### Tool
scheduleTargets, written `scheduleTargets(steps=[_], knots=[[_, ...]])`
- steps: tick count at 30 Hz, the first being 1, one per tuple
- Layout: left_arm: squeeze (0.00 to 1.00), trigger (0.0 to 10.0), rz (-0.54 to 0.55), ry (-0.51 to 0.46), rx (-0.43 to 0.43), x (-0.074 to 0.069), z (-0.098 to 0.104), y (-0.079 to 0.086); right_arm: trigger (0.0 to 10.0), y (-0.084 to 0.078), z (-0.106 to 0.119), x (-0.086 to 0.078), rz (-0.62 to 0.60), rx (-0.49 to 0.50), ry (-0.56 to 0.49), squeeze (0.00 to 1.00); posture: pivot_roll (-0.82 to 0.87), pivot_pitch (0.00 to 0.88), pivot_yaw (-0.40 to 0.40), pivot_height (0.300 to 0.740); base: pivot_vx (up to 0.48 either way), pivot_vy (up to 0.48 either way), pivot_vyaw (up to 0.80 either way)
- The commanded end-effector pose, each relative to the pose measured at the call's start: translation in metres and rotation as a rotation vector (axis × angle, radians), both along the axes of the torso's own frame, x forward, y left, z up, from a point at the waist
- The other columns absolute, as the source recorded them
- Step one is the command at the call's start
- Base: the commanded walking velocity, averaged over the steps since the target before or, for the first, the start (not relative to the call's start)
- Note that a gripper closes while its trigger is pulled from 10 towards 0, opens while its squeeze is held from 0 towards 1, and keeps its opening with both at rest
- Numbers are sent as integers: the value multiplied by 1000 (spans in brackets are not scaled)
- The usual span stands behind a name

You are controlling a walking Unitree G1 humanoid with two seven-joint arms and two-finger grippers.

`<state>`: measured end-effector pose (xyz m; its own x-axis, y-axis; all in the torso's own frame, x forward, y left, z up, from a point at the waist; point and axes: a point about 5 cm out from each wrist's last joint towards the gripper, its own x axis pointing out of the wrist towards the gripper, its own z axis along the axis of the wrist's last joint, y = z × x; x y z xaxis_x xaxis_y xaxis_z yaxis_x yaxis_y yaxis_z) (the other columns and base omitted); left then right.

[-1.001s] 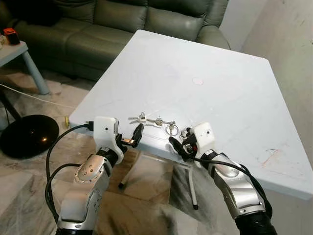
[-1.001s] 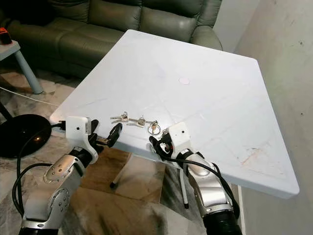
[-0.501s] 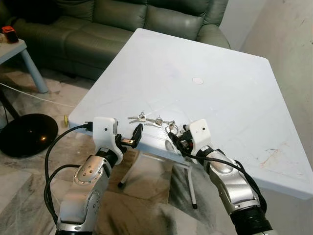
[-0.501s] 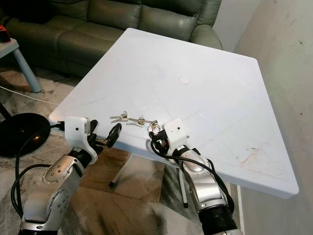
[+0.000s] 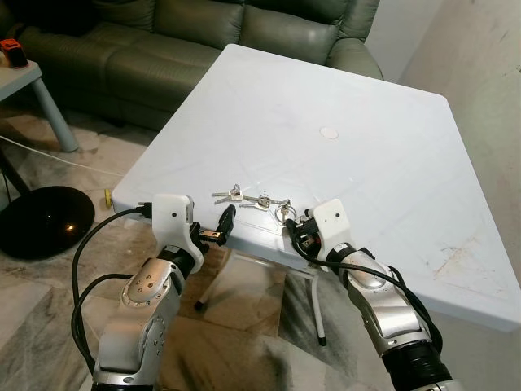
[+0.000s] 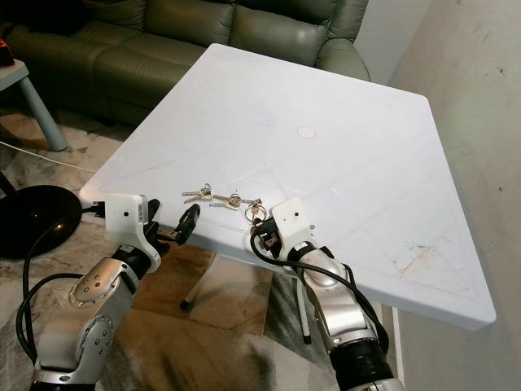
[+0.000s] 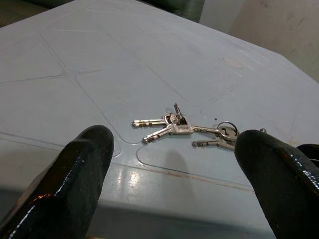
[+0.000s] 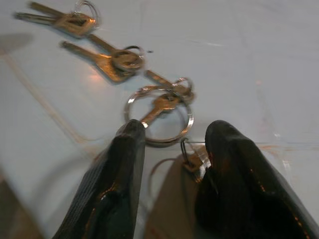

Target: Hang keys on a hook

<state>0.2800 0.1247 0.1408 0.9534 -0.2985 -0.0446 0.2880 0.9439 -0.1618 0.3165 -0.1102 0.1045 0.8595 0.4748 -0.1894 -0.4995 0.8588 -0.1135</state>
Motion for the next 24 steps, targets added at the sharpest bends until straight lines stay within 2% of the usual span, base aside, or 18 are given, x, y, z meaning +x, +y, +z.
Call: scheduleTargets(steps=[1, 13, 20, 24], knots=[[0, 10000, -7, 2, 1, -2, 1, -3, 10000, -7, 1, 2, 2, 19, 9, 0, 214, 133, -154, 740, 0, 0, 0], [0, 10000, -9, 4, -5, -1, 1, -4, 10000, -22, 7, 11, -41, -41, -43, 0, 209, 137, -152, 740, 0, 0, 0], [0, 10000, -6, 6, -9, -1, 1, -4, 10000, -32, 11, 13, 62, -30, -24, 0, 207, 141, -152, 740, 0, 0, 0], [0, 10000, -6, 6, -13, -1, 1, -4, 10000, -37, 12, 15, 60, -56, -30, 0, 204, 141, -153, 740, 0, 0, 0]])
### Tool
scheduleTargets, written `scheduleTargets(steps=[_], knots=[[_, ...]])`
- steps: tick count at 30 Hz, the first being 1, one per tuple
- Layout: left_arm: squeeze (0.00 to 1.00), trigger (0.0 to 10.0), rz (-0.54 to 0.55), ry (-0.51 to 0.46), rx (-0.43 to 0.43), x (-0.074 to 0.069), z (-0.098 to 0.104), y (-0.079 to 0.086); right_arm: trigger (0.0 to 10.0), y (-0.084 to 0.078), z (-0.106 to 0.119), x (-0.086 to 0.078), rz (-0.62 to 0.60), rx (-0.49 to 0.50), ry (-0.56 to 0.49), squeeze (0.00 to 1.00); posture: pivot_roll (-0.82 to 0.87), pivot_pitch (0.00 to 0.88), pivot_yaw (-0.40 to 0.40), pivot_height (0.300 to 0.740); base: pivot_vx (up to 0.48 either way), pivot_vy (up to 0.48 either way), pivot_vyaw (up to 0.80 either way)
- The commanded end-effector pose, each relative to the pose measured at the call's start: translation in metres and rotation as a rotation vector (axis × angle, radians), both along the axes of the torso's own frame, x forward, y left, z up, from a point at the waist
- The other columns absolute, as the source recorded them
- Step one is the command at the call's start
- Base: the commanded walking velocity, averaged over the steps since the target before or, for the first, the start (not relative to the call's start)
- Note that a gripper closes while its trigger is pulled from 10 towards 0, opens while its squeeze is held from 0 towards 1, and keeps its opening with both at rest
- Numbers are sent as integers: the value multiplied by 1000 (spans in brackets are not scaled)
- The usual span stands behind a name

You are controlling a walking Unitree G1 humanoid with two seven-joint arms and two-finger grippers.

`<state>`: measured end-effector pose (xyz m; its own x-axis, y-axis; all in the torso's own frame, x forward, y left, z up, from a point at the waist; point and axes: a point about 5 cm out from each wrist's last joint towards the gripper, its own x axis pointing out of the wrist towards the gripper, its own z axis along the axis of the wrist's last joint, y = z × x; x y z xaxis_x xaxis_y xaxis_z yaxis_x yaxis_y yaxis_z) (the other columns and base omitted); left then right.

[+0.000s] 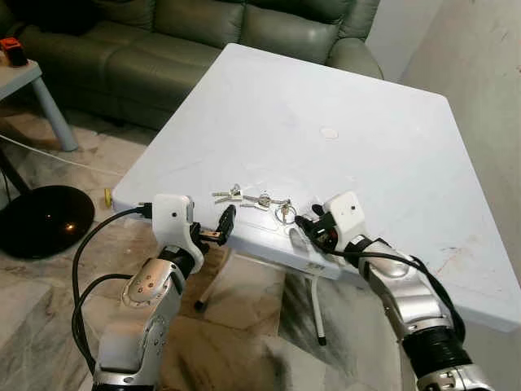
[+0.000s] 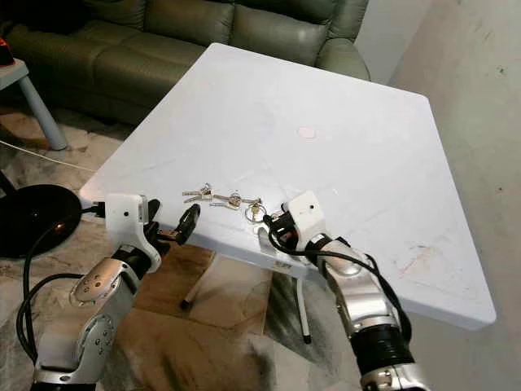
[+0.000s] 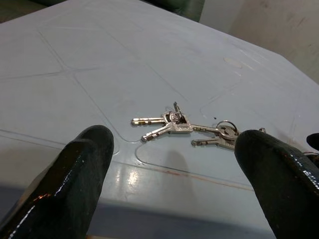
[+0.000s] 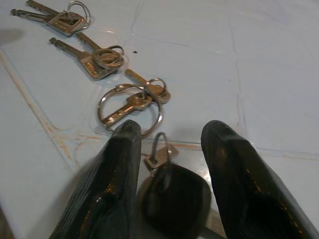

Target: Hang keys on a hook

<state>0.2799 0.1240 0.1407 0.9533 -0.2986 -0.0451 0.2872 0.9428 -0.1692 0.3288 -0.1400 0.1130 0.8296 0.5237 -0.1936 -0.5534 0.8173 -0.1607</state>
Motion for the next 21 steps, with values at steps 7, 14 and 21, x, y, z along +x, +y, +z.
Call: scheduleTargets(steps=[7, 14, 21], knots=[[0, 10000, -4, 2, -9, -1, 1, -3, 9529, -8, 3, 1, 45, -15, -10, 0, 204, 143, -154, 740, 0, 0, 0], [0, 10000, -4, 2, -10, -1, 2, -4, 941, -14, 5, 1, 76, -14, -12, 0, 201, 148, -152, 740, 0, 0, 0], [0, 10000, -5, 3, -12, 0, 2, -4, 9333, -16, 1, 0, 100, -47, 11, 0, 200, 147, -153, 740, 0, 0, 0]])
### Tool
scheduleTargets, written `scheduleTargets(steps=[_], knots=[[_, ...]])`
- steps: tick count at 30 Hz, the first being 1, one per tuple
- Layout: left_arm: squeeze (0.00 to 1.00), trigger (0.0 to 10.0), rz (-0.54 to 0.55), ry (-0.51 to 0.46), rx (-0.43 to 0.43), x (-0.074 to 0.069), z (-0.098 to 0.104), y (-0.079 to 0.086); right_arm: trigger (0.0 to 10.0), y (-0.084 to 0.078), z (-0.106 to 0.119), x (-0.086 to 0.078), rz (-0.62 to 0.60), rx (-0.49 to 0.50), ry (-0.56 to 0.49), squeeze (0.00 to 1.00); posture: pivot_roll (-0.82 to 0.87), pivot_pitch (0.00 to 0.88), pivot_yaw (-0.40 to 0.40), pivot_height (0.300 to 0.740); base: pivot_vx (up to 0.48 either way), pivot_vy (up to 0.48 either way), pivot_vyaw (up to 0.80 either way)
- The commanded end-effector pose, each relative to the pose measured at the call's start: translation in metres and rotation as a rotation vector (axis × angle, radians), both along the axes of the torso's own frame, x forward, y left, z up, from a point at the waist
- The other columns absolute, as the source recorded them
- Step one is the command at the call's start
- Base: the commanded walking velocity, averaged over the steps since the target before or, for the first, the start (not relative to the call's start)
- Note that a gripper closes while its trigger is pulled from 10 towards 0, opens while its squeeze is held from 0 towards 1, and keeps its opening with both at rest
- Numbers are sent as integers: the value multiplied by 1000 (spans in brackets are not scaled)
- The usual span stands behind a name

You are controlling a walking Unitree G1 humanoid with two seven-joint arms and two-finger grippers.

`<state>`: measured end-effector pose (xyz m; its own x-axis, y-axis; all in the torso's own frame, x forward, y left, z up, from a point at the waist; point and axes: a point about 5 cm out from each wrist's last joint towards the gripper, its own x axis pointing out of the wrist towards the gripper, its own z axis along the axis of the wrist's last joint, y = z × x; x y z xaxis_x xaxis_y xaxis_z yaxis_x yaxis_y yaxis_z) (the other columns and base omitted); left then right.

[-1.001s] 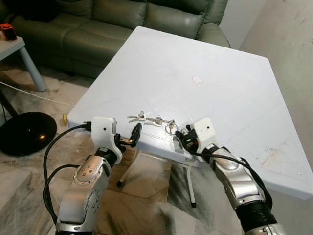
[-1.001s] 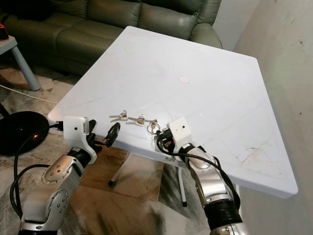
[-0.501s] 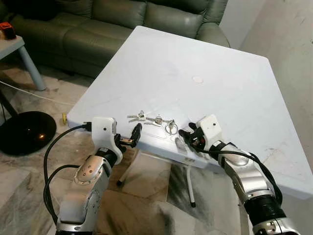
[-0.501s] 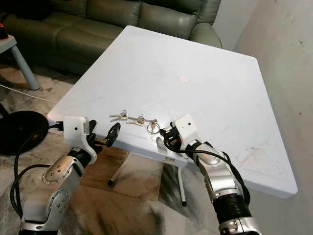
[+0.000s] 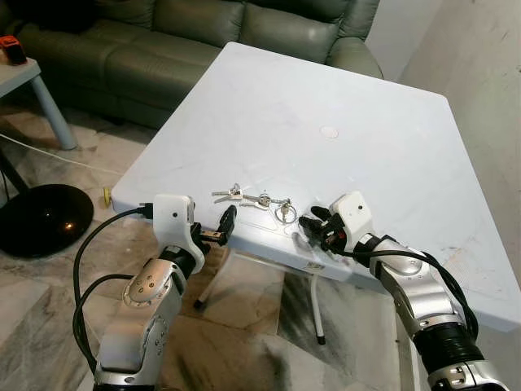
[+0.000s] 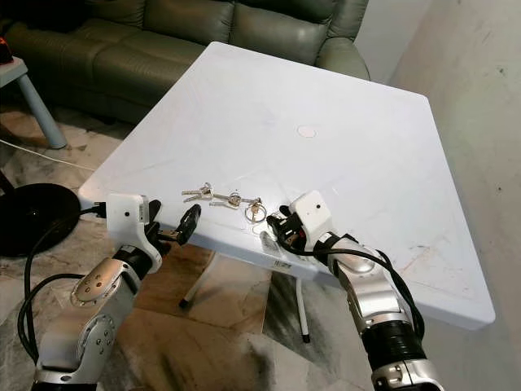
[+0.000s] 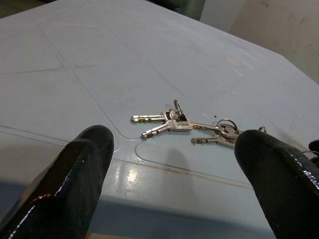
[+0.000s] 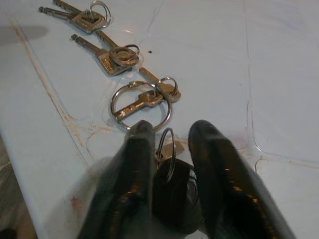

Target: Hang keys on a hook

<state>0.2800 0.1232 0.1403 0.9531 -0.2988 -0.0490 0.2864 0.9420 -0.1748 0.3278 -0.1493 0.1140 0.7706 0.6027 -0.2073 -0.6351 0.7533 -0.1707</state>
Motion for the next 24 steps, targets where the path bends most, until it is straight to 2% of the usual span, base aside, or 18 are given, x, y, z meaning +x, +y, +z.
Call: scheduleTargets(steps=[1, 2, 6, 9, 10, 11, 12, 13, 14, 15, 16, 17, 18, 19, 24], knots=[[0, 10000, -5, -2, -8, 0, 3, -3, 9333, -7, 0, 1, -1, -35, 5, 0, 200, 147, -153, 740, 0, 0, 0], [0, 10000, -4, -2, -8, 0, 3, -3, 10000, -7, 0, 1, 4, -36, 7, 0, 200, 147, -153, 740, 0, 0, 0], [0, 10000, -3, -2, -9, 0, 3, -3, 9922, -8, -1, 0, 14, -38, 8, 0, 198, 152, -153, 740, 0, 0, 0], [0, 10000, -3, -1, -10, 0, 2, -3, 9490, -8, -1, -1, 18, -44, 3, 0, 198, 154, -153, 740, 0, 0, 0], [0, 10000, -3, -1, -9, 0, 3, -3, 8000, -9, -1, -1, 19, -39, 10, 0, 198, 153, -154, 740, 0, 0, 0], [0, 10000, -3, -1, -10, 0, 3, -3, 4510, -9, -1, -1, 21, -39, 9, 0, 198, 153, -154, 740, 0, 0, 0], [0, 10000, -3, -1, -10, 0, 3, -3, 4157, -9, -1, 0, 24, -45, 2, 0, 198, 153, -154, 740, 0, 0, 0], [0, 10000, -3, -1, -11, 0, 3, -3, 4745, -10, -1, 0, 28, -54, 3, 0, 198, 153, -154, 740, 0, 0, 0], [0, 10000, -2, -1, -11, 0, 3, -3, 4745, -10, -1, 0, 28, -55, 4, 0, 198, 153, -154, 740, 0, 0, 0], [0, 10000, -2, -1, -11, 0, 3, -3, 1569, -10, -1, 0, 33, -53, 0, 0, 198, 154, -155, 740, 0, 0, 0], [0, 10000, -2, -1, -11, 0, 3, -3, 2706, -10, 0, -1, 37, -51, -5, 0, 198, 154, -155, 740, 0, 0, 0], [0, 10000, -1, -1, -11, 0, 3, -3, 902, -10, 0, -1, 36, -49, -1, 0, 198, 154, -155, 740, 0, 0, 0], [0, 10000, -1, -1, -11, 0, 3, -3, 902, -10, 0, -1, 36, -49, -1, 0, 198, 154, -155, 740, 0, 0, 0], [0, 10000, 0, -2, -12, 0, 3, -3, 0, -10, 0, -1, 35, -58, -10, 0, 198, 154, -156, 740, 0, 0, 0], [0, 10000, 2, -2, -13, 0, 3, -3, 0, -9, 0, -2, 48, -54, -9, 0, 199, 154, -158, 740, 0, 0, 0]])
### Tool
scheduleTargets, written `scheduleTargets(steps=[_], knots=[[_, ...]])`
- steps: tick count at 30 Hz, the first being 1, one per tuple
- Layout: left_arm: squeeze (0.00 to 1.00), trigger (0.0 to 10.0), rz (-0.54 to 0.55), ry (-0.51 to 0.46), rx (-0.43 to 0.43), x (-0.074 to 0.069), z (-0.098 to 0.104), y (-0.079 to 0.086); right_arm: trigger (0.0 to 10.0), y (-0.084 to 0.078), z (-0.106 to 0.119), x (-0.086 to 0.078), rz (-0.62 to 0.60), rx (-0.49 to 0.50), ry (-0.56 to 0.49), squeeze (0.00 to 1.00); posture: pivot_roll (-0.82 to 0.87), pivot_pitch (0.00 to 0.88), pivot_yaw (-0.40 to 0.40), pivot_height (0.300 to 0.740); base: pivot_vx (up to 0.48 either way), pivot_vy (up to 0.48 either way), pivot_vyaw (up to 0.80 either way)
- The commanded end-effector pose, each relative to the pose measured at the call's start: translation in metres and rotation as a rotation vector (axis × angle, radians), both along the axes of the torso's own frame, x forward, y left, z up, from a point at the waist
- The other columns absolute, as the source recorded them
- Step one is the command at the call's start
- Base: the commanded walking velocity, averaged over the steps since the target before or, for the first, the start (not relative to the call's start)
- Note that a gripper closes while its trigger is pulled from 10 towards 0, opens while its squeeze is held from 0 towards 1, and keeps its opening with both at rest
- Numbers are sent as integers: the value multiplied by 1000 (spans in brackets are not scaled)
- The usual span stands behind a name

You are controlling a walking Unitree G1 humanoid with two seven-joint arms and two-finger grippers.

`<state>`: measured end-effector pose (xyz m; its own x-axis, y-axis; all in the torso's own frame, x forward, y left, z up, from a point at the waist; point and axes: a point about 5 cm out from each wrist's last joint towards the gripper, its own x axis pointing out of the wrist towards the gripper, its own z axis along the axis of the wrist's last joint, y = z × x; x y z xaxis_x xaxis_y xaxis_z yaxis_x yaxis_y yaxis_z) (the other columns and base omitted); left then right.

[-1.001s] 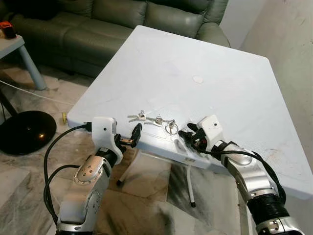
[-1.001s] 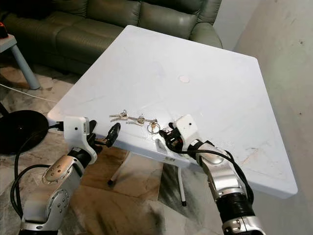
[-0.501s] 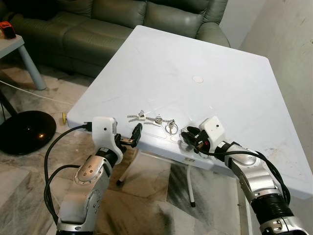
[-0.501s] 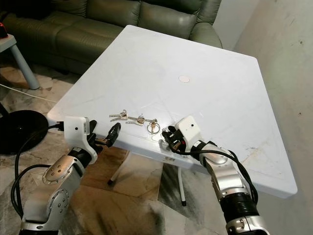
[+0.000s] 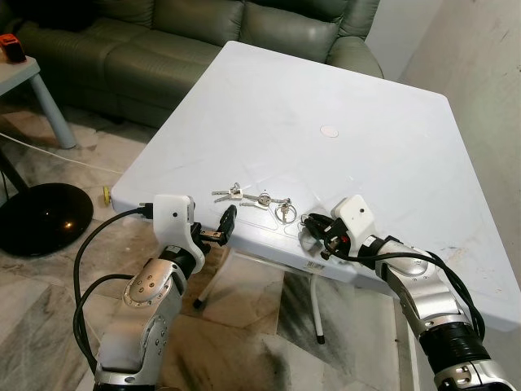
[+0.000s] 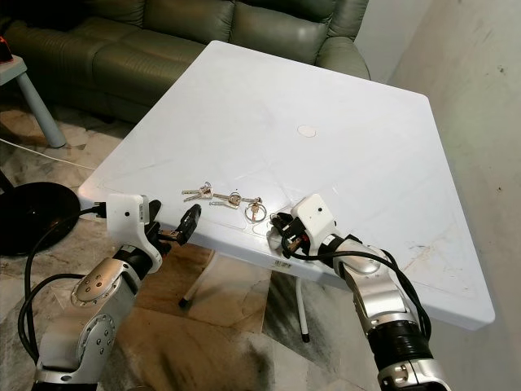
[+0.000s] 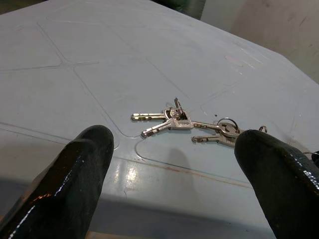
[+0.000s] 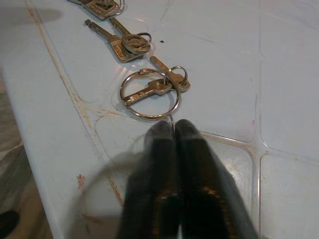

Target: Hang keys on a hook

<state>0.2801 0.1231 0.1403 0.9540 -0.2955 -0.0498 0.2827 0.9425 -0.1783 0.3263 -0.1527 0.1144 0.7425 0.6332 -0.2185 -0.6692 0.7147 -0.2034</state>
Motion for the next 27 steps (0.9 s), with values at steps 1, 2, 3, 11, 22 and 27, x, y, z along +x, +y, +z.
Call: scheduleTargets(steps=[1, 2, 3, 11, 22, 27], knots=[[0, 10000, -2, -4, -10, 0, 3, -3, 0, -6, 0, 0, -2, -21, 3, 0, 199, 154, -158, 740, 0, 0, 0], [0, 10000, 0, -4, -12, 0, 3, -3, 0, -5, -2, -1, -5, -17, 13, 0, 199, 158, -157, 740, 0, 0, 0], [0, 10000, 0, -4, -13, 0, 4, -3, 0, -5, -2, -2, -3, -11, 18, 0, 199, 158, -157, 740, 0, 0, 0], [0, 10000, 20, -4, -18, 4, 4, -2, 0, -1, 9, -1, -54, 134, -18, 0, 196, 156, -158, 740, 0, 0, 0], [0, 10000, 157, -46, -62, 43, 19, -6, 0, -9, 46, 8, -320, 509, -202, 0, 181, 105, -123, 740, 0, 0, 0], [0, 10000, 186, -158, -28, 79, 51, -10, 0, -16, 65, 11, -453, 598, -309, 0, 168, 60, -102, 740, 0, 0, 0]])
